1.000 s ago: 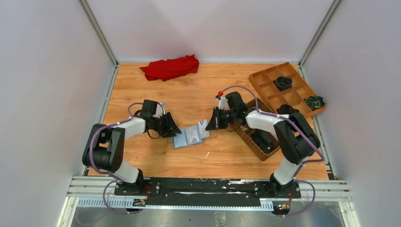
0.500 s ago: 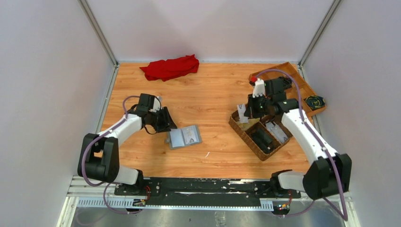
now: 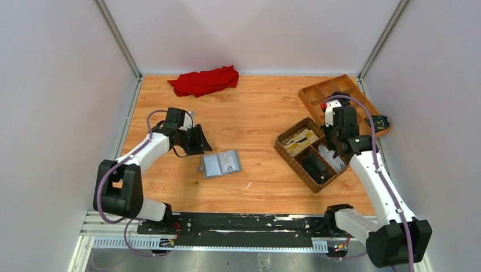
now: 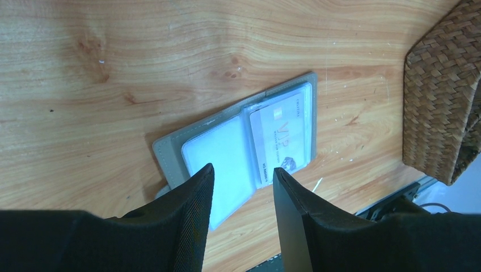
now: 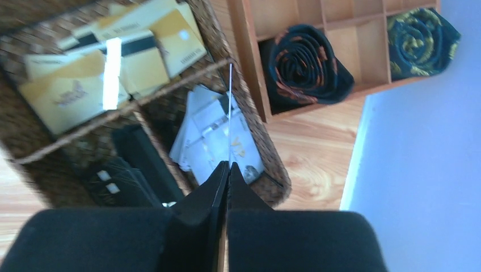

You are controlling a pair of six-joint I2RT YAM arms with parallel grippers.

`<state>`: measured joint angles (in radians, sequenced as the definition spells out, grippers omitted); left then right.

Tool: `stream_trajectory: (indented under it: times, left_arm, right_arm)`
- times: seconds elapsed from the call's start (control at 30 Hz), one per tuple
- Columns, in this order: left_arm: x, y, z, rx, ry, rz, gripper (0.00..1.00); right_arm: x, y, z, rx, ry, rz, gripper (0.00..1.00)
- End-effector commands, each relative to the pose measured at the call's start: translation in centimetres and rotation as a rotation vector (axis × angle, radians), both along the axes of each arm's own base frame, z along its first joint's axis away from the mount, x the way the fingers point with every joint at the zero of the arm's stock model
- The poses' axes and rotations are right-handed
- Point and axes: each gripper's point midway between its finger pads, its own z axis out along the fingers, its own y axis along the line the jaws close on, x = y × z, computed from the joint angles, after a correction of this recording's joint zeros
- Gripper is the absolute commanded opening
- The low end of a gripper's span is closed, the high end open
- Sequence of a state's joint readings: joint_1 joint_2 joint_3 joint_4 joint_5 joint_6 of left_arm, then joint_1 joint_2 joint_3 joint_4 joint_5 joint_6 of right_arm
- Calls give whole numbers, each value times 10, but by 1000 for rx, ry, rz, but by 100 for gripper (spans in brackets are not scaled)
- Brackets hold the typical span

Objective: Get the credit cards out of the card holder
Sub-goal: Place the credit card in the storage box.

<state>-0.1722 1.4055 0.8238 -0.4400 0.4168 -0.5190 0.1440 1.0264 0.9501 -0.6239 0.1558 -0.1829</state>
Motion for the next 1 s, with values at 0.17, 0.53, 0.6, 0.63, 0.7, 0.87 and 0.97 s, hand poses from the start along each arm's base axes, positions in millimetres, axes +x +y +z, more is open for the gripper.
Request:
stream_trajectory:
  times: [0.17,0.53,0.6,0.63,0.7,0.87,0.97]
  left_arm:
    - [4,-2,-2,-11,14,-17,47]
    - [6,-4,-5,-21,23,-17,47]
    - [6,-4,-6,-23,29,-21,47]
    - [7,-5,-6,-23,28,-23,47]
    - [8,-5,-5,-22,24,-24,47]
    - [8,-5,-5,-23,27,-25,47]
    - [8,-5,-5,-23,27,-28,47]
  right_arm:
    - [0,-39,-24,-242,82,-34,0]
    - [-7,-38,-64,-275,200,-7,0]
    - [-7,-37,-66,-270,208,-5,0]
    - [-8,-36,-68,-267,214,-4,0]
    - [-11,-36,-74,-264,236,3,0]
    - [-13,-30,-89,-250,288,30,0]
    - [-13,-32,-96,-272,324,26,0]
